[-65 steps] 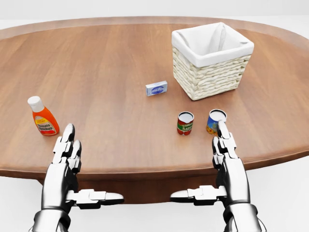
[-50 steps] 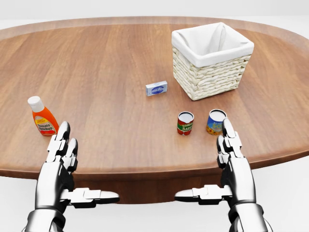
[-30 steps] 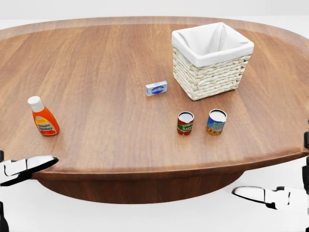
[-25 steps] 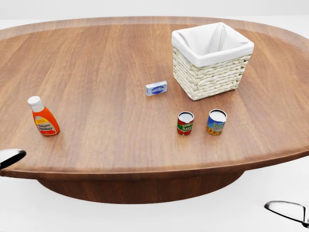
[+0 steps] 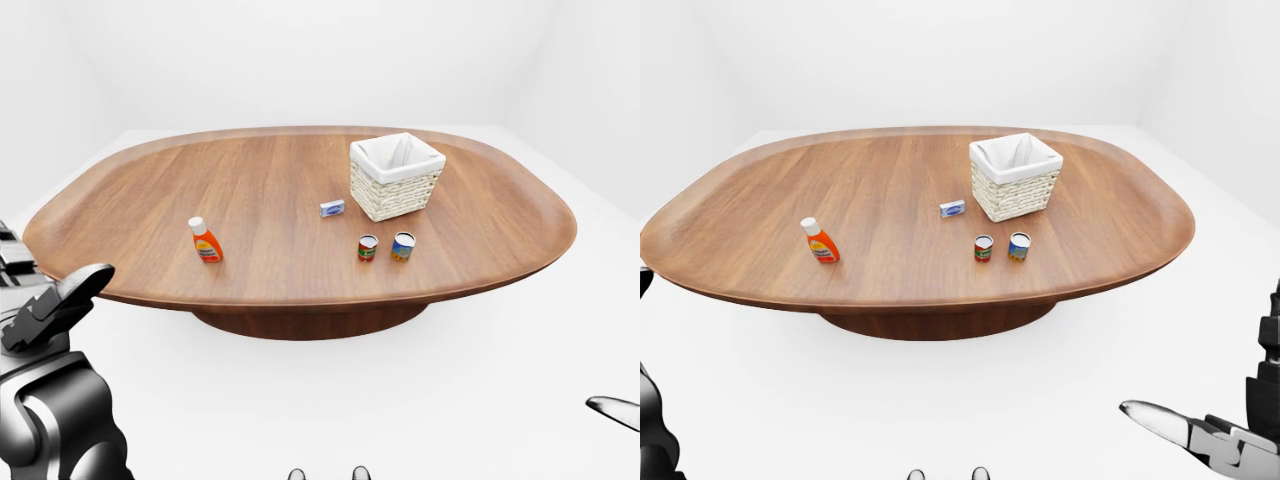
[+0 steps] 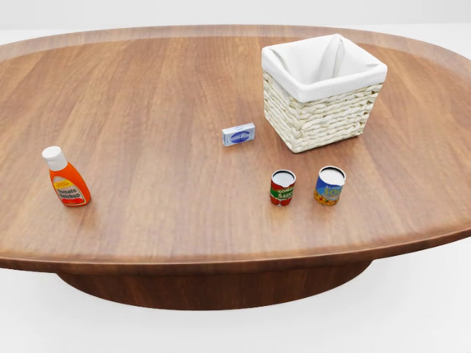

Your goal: Pick up the tomato sauce, and put it in the basket.

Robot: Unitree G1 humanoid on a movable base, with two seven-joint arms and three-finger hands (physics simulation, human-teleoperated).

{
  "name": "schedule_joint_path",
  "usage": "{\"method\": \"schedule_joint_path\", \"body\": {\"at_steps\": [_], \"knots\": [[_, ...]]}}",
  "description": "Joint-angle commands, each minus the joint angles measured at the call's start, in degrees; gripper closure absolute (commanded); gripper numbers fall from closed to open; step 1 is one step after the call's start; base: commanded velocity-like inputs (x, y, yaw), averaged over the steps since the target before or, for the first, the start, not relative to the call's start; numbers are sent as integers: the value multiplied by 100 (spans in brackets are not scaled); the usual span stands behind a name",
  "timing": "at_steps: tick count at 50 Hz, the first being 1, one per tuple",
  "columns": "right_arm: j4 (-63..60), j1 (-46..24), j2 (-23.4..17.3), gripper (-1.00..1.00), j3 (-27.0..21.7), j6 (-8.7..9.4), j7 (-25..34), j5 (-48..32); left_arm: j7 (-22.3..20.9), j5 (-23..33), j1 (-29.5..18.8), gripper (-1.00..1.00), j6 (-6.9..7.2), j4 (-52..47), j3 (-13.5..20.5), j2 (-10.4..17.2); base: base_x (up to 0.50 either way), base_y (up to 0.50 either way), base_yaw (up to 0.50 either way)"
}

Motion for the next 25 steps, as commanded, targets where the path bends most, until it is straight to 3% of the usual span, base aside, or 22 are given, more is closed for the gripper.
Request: {"method": "schedule_joint_path", "body": {"at_steps": [1, 6, 25], "knots": [[-97, 101, 20, -100, -129, 29, 28, 133, 127, -170, 9, -100, 0, 26, 22, 46, 0, 0, 0], [-97, 48, 0, -100, -14, 86, 22, 23, -23, -28, 55, -100, 0, 97, -145, -47, 0, -22, 0], [-97, 97, 75, -100, -10, 56, 111, 4, -63, -71, 51, -100, 0, 97, -113, -42, 0, -24, 0]]}}
